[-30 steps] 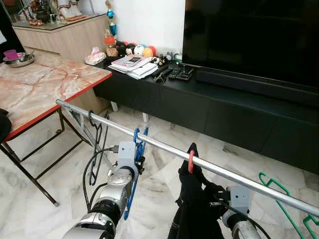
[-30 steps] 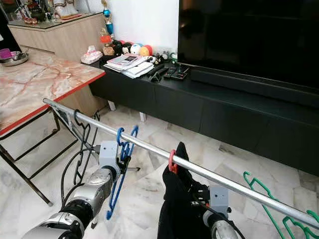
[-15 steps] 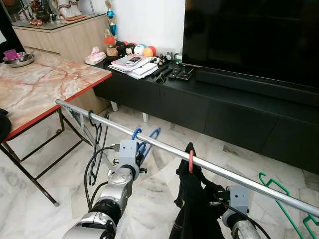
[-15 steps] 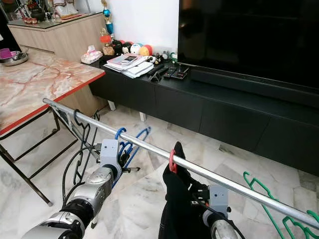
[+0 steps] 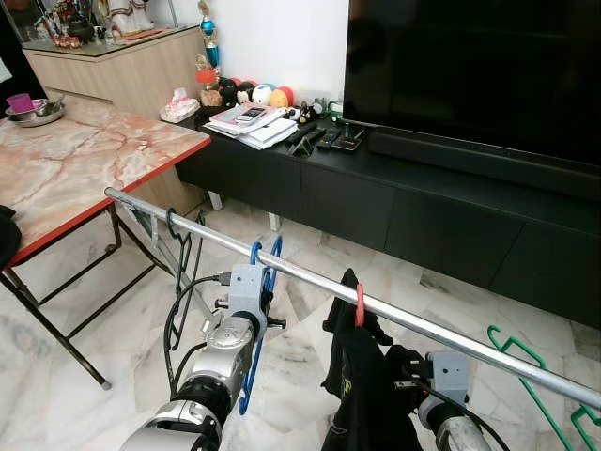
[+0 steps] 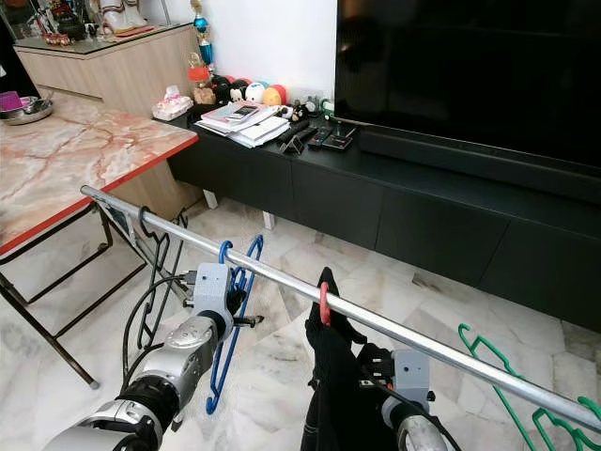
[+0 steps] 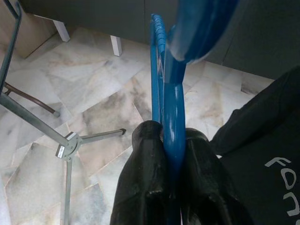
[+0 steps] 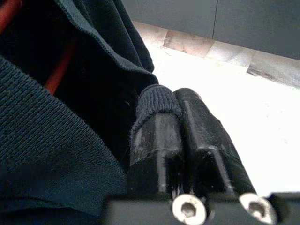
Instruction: Hang hanger
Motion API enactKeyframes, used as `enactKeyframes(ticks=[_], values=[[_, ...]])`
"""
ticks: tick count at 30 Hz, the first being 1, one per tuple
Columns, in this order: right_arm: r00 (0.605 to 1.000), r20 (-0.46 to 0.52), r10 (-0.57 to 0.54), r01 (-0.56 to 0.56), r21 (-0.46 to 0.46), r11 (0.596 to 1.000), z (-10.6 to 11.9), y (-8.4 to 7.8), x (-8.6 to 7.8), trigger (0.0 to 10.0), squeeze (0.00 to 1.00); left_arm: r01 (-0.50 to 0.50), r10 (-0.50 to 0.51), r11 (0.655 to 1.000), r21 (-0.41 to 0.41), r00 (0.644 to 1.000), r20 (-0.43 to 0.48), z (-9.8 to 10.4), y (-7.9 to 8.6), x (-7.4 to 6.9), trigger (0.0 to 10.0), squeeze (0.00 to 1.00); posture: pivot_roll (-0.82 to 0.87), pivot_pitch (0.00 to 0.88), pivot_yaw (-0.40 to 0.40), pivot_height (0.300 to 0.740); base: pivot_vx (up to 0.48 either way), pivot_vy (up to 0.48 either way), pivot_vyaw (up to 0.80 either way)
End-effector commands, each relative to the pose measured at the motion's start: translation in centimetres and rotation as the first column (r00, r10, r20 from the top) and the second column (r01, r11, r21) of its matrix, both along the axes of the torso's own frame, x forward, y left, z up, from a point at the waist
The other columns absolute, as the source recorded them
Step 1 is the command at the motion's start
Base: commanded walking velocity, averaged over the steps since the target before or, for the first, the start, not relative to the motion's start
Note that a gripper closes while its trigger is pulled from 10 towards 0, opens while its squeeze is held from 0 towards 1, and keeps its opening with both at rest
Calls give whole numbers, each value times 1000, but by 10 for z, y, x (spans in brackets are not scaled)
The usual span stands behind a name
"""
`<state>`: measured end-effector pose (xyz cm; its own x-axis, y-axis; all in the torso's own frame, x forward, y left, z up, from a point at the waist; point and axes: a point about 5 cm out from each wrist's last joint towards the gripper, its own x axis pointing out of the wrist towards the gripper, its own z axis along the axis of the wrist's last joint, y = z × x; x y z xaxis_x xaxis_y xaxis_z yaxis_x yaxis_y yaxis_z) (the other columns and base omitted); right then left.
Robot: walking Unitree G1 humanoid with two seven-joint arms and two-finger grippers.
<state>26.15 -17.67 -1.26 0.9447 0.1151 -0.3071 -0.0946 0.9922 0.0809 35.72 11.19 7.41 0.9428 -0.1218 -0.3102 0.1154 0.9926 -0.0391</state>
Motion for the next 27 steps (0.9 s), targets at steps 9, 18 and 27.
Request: enactKeyframes(ticks=[9, 18, 27], values=[[1000, 1, 16, -16, -2, 1000, 1, 5, 3, 10000, 0, 26, -25, 999, 32, 999, -45, -9, 8, -4, 0, 0, 29, 0, 49, 740, 0, 0, 0], [1000, -1, 16, -16, 0, 1000, 0, 5, 2, 10000, 0, 121, -132, 989, 90, 983, 126, 2, 16, -9, 0, 0, 39, 0, 45, 740, 0, 0, 0], [1000, -6, 15, -15, 2, 1000, 0, 5, 2, 10000, 0, 151, -172, 979, 136, 971, 164, -5, 24, -24, 0, 0, 43, 0, 46, 740, 0, 0, 0]])
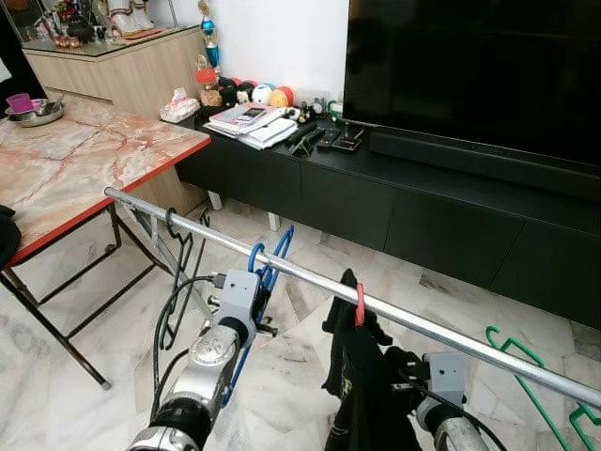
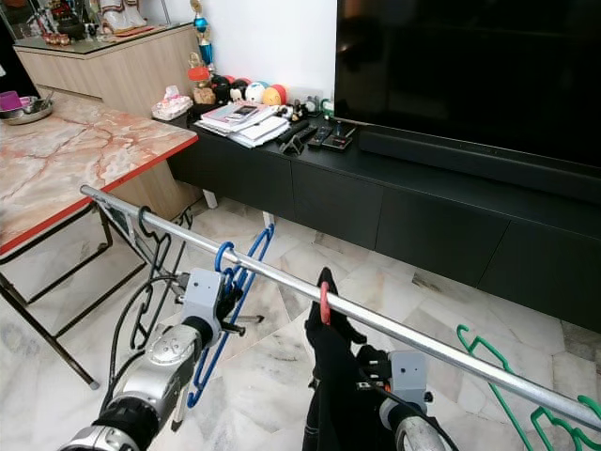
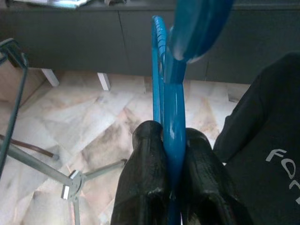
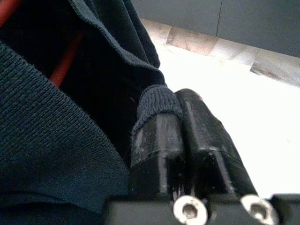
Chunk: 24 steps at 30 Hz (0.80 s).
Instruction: Hang hanger
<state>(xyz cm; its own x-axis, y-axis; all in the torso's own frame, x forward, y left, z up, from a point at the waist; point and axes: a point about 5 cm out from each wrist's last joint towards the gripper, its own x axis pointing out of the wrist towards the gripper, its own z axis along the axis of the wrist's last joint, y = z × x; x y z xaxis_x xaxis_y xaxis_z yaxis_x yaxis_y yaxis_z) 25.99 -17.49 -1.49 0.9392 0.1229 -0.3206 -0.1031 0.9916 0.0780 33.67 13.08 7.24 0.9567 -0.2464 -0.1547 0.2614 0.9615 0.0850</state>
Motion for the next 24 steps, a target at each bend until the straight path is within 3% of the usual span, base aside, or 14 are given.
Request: enactKeyframes(ticks=[1, 9, 13, 14, 15, 16, 19, 24], values=[[1000, 7, 4, -4, 6, 1000, 2, 3, 3, 10000, 0, 10, -10, 999, 40, 1000, -2, -5, 6, -5, 0, 0, 43, 0, 46, 740, 0, 0, 0], [1000, -11, -5, 5, 3, 1000, -1, -1, 1, 10000, 0, 45, -42, 994, 97, 999, -33, -24, 16, -30, 0, 0, 45, 8, 46, 740, 0, 0, 0], [1000, -16, -6, 6, 4, 1000, -2, -1, 0, 10000, 0, 47, -37, 991, 129, 996, -82, -39, 25, -45, 706, 0, 50, 14, 44, 740, 0, 0, 0], [1000, -16, -5, 5, 4, 1000, -2, 0, 0, 10000, 0, 43, -30, 990, 134, 995, -97, -43, 27, -47, 2745, 0, 50, 14, 44, 740, 0, 0, 0], [1000, -17, -5, 5, 4, 1000, -2, 0, 0, 10000, 0, 39, -22, 990, 137, 993, -118, -47, 29, -50, 10000, 0, 50, 14, 44, 740, 0, 0, 0], [1000, -16, -4, 4, 5, 1000, -1, 0, 1, 10000, 0, 34, -1, 987, 160, 980, -198, -61, 35, -56, 10000, 0, 53, 16, 44, 740, 0, 0, 0], [1000, -15, -5, 5, 5, 1000, -1, 1, 1, 10000, 0, 22, 25, 986, 164, 960, -277, -75, 40, -63, 10000, 0, 55, 16, 44, 740, 0, 0, 0], [1000, -4, -8, 8, 5, 1000, 1, 2, 3, 10000, 0, -53, 122, 985, 167, 894, -432, -102, 50, -81, 10000, 0, 50, 20, 44, 740, 0, 0, 0]])
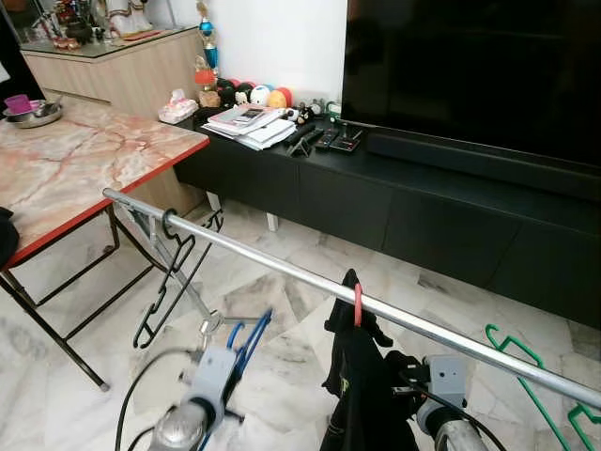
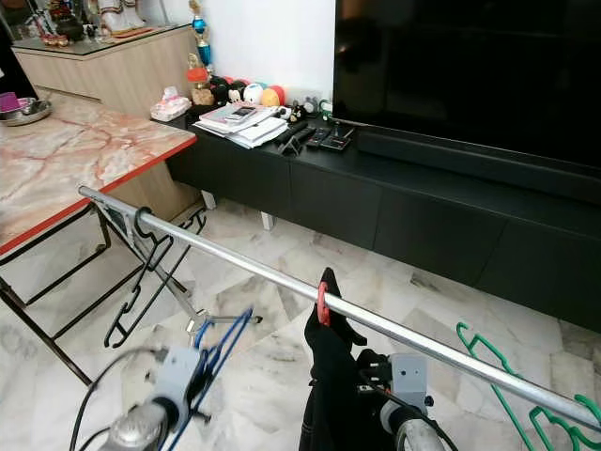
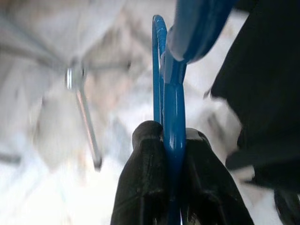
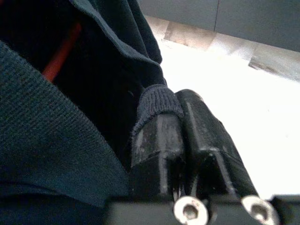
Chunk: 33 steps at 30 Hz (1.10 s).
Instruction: Hang hanger
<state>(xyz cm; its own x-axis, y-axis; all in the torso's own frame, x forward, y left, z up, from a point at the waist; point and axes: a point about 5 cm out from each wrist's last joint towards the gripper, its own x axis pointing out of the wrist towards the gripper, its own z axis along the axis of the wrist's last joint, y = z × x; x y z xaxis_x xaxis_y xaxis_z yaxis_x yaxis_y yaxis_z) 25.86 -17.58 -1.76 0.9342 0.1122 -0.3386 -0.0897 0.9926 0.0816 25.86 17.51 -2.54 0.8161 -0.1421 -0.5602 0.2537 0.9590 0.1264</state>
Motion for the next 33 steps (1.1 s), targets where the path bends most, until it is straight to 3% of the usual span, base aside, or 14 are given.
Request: enactKeyframes(ticks=[1, 4, 11, 16, 26, 31, 33], values=[[1000, 18, 2, -2, 2, 1000, 4, 3, 4, 10000, 0, -55, 57, 998, 21, 996, -76, -10, 8, -8, 10000, 0, 47, 21, 45, 740, 0, 0, 0], [1000, 20, -1, 1, 2, 1000, 4, 3, 4, 10000, 0, -64, 67, 997, 36, 992, -108, -15, 9, -13, 10000, 0, 46, 21, 46, 740, 0, 0, 0], [1000, 25, -12, 12, 0, 1000, 5, 1, 5, 10000, 0, -97, 133, 988, 122, 932, -336, -50, 23, -62, 10000, 0, 42, 23, 46, 740, 0, 0, 0], [1000, 22, -18, 18, 0, 1000, 4, 0, 5, 10000, 0, -135, 180, 981, 138, 899, -399, -59, 28, -81, 10000, 0, 41, 23, 46, 740, 0, 0, 0], [1000, 1, -22, 22, -2, 1000, 2, -2, 3, 10000, 0, -175, 215, 976, 130, 877, -431, -64, 28, -90, 10000, 0, 46, 25, 42, 740, 0, 96, 0], [1000, -7, -19, 19, -1, 1000, 1, -1, 3, 10000, 0, -169, 208, 978, 125, 872, -444, -67, 17, -92, 10000, 0, 44, 23, 42, 740, 0, 480, 0], [1000, -10, -22, 22, -3, 1000, 1, -1, 3, 10000, 0, -160, 196, 980, 118, 872, -448, -67, 5, -90, 10000, 0, 43, 22, 42, 740, 0, 480, 0]])
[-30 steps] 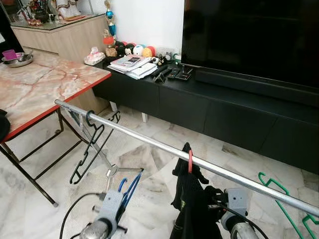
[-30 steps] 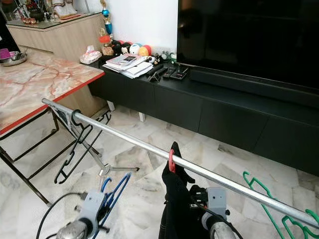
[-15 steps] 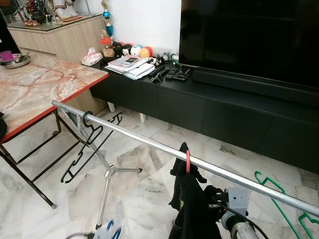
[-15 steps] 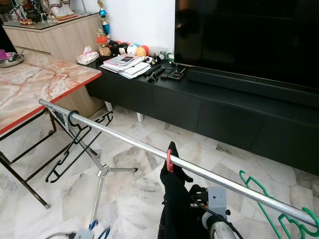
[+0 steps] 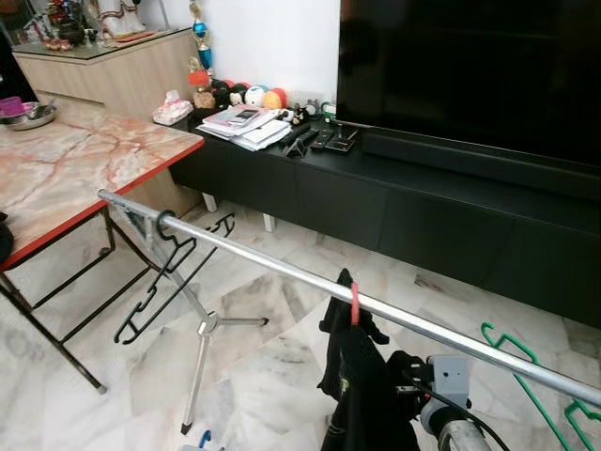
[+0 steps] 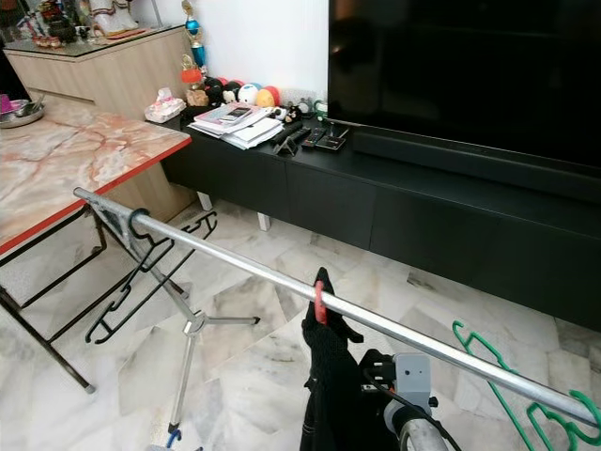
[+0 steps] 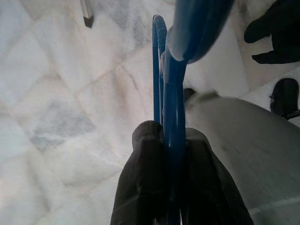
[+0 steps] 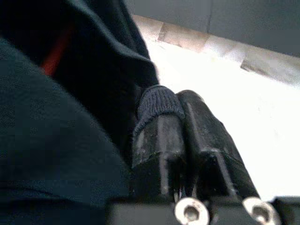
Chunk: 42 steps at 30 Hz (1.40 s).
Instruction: Hang hanger
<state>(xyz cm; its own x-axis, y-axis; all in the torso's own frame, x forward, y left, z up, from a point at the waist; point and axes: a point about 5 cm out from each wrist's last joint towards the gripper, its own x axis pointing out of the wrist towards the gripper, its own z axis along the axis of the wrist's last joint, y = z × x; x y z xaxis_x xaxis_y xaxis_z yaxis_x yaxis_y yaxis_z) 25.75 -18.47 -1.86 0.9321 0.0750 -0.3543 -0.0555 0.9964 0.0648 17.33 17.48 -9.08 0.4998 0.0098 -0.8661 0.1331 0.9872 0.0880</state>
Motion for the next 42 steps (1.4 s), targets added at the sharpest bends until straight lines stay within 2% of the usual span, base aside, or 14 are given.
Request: enactKeyframes(ticks=[1, 7, 12, 13, 15, 22, 42], values=[[1000, 4, 10, -10, 15, 1000, 2, 8, 5, 10000, 0, -7, 7, 1000, 25, 1000, -28, -2, 2, -4, 10000, 0, 43, 22, 42, 740, 0, 480, 0], [1000, 9, 8, -9, 15, 1000, 3, 8, 5, 10000, 0, -1, 1, 1000, 20, 999, -36, -3, -5, -5, 10000, 0, 44, 22, 43, 740, 0, 480, 0], [1000, -8, -3, 3, 6, 1000, 1, 8, 5, 10000, 0, -5, 6, 1000, 29, 1000, -30, -1, 8, -4, 10000, 0, 44, 22, 43, 740, 0, 456, -163], [1000, -17, -10, 10, 6, 1000, 0, 7, 4, 10000, 0, -4, 5, 999, 37, 1000, -29, 0, 17, -4, 10000, 0, 45, 22, 43, 740, 0, 0, -781], [1000, -19, -12, 12, 4, 1000, 0, 7, 4, 10000, 0, -3, 5, 999, 43, 1000, -29, 1, 24, -5, 10000, 0, 45, 23, 43, 740, 0, 0, -781], [1000, -25, -14, 14, -3, 1000, 0, 6, 4, 10000, 0, -8, 9, 999, 50, 1000, -23, 3, 34, -3, 10000, 0, 44, 21, 42, 740, 0, 0, -781], [999, -40, -13, 13, -7, 1000, -2, 7, 3, 10000, 0, 20, -19, 999, 43, 999, -34, 2, 33, -5, 10000, 0, 45, 22, 44, 740, 0, 0, -777]])
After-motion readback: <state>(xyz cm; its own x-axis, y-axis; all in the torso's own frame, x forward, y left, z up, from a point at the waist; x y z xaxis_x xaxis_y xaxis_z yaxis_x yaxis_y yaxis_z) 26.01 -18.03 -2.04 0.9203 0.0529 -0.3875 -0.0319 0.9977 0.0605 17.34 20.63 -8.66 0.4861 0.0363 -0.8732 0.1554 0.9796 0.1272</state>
